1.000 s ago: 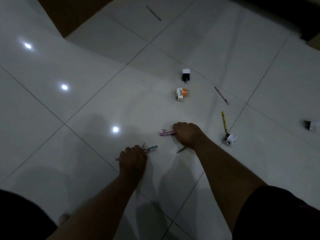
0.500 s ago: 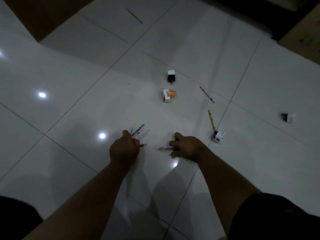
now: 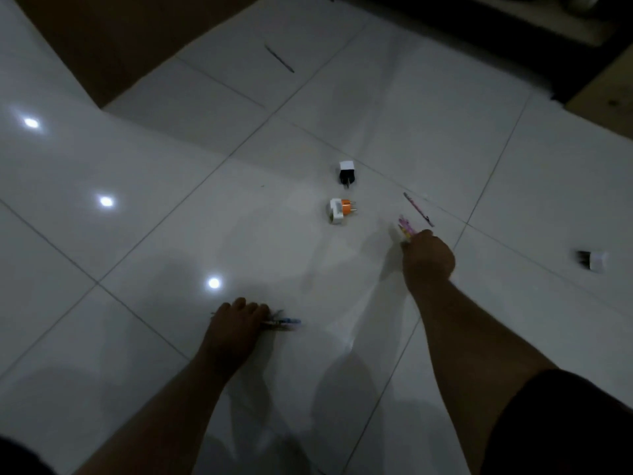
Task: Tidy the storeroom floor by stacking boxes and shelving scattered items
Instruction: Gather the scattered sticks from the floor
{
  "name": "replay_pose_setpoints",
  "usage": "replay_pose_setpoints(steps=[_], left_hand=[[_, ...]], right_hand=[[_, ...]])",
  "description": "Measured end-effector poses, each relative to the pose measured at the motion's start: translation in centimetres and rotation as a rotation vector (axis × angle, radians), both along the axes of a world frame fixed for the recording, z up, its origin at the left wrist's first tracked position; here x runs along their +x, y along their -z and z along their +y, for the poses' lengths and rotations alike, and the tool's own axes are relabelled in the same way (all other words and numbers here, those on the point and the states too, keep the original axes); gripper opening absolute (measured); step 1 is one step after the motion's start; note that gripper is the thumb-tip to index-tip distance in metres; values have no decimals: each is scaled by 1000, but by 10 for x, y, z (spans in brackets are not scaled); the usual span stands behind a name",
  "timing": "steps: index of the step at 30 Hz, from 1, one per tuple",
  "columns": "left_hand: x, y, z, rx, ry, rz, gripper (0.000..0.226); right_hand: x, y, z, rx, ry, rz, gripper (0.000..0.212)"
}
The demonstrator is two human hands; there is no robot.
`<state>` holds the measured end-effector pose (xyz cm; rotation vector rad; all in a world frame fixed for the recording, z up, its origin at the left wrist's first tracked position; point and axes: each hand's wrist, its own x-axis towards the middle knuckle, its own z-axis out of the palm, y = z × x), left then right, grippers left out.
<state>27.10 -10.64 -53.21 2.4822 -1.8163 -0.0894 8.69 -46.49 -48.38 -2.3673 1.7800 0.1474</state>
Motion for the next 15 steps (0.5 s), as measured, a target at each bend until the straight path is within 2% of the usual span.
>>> replay_pose_setpoints(steps=[3,6,8,10,12,15], left_hand=[[-1,-4,8,15,116,-12,19],[-4,-2,19,42,143,2,38],[-8,2,22,47,224,-1,29],[-11,1,20,35,268,24,19],[-11,-8,13,-21,160,57,17],[-8,-29,-5,-157,-49,143,17]], right_hand=[[-12,6,-11,95,114,-54,41],[-16,15,-14,166,170,-152,31],[-14,15,-14,133,171,-216,27],[-14,14,-14,101,202,-229,46],[-20,13,-19,137,312,-190,66],[-35,13,-27,139,423,-138,71]])
